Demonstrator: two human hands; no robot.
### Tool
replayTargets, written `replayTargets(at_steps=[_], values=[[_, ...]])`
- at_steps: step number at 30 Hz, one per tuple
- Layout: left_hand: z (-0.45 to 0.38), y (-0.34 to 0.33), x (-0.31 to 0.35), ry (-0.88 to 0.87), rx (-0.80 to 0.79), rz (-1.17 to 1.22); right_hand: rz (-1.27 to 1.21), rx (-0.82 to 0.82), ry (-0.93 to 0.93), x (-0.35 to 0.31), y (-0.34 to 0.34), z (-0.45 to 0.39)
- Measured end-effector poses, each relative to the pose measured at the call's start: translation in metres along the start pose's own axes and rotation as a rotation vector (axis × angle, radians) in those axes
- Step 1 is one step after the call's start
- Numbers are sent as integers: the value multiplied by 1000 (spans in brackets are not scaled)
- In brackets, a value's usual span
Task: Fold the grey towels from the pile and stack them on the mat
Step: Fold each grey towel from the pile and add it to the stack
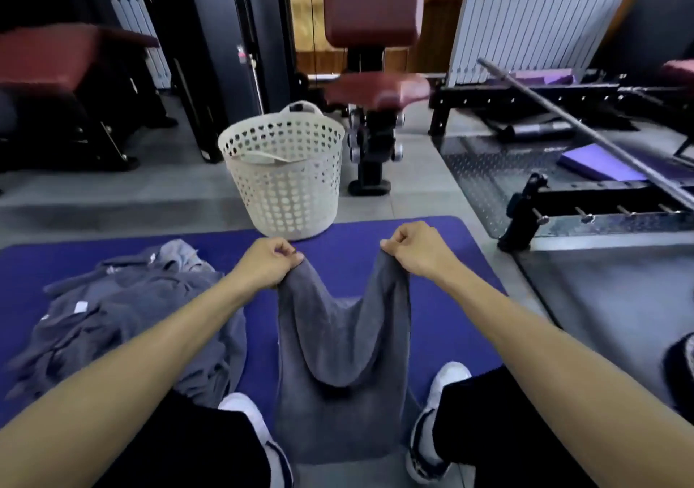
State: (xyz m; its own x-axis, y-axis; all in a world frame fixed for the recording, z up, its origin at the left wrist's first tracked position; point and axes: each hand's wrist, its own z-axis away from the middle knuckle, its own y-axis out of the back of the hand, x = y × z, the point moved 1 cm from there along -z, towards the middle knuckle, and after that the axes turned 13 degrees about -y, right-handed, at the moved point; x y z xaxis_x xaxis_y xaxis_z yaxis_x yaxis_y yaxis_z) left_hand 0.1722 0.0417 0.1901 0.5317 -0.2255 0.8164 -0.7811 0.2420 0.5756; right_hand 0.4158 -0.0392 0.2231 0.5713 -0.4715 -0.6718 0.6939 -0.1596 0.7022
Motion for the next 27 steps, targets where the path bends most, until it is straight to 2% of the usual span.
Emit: replayTargets(at_steps=[5, 13, 16, 21, 27], values=[[-32, -34, -79, 230, -130, -34, 63, -192, -138, 37, -56, -55], [-84, -89, -212, 353, -276, -143, 156, -364, -242, 86, -155, -146], [-98, -110, -258, 343, -317, -139, 166, -406, -265, 94, -195, -180], [-125, -128, -313, 287, -401, -134, 271, -514, -156, 109, -251, -218], [-158, -141, -357, 54, -349, -313, 238, -411, -26, 127, -296, -257]])
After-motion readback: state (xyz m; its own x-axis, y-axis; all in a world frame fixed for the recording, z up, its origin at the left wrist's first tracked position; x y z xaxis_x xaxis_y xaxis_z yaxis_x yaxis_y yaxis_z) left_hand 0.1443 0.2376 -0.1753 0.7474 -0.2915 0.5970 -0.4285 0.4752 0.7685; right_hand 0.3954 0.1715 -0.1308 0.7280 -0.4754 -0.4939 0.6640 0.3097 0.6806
